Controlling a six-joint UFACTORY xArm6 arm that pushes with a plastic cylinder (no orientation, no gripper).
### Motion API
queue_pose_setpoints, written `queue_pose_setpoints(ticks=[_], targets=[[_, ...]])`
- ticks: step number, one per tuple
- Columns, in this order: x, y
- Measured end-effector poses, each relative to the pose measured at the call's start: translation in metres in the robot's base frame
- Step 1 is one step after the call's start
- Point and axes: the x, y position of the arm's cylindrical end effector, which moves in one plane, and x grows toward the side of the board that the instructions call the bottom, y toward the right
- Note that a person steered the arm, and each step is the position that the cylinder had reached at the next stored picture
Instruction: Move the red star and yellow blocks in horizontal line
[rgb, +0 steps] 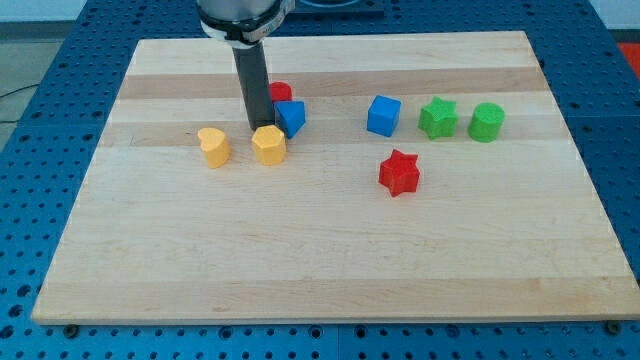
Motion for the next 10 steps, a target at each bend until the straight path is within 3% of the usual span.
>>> queue_pose_setpoints(ticks=[6,7,8,10], targets=[[0.004,0.035],[0.025,0.038],[0.043,0.095],[0.096,0.138]])
